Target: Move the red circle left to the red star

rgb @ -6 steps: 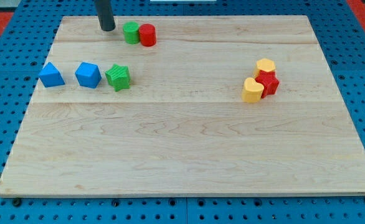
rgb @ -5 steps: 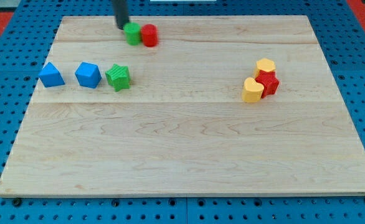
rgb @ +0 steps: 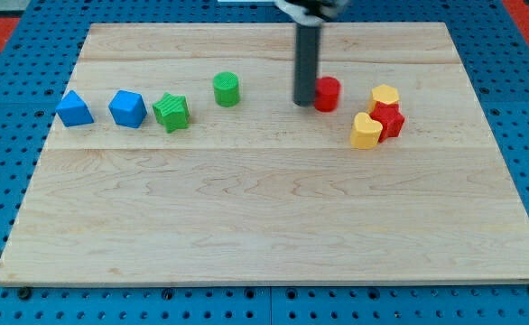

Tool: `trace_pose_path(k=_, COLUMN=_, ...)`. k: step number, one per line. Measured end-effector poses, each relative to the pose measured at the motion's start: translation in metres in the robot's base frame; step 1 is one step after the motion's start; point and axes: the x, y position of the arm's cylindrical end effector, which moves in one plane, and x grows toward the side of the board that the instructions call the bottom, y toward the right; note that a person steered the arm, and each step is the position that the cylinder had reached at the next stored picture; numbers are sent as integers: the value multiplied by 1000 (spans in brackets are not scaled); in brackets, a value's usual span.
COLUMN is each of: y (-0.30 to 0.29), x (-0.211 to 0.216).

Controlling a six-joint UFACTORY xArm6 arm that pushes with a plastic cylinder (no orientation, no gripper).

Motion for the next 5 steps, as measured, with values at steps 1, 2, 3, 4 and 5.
trace_pose_path(k=1, y=-14, x=-43)
trace_pose_path(k=2, y=20, x=-36)
trace_pose_path(k=3, y=46, x=12)
trace_pose_path(k=4, y=18, x=-66)
trace_pose_path(k=5, y=-67, x=-131)
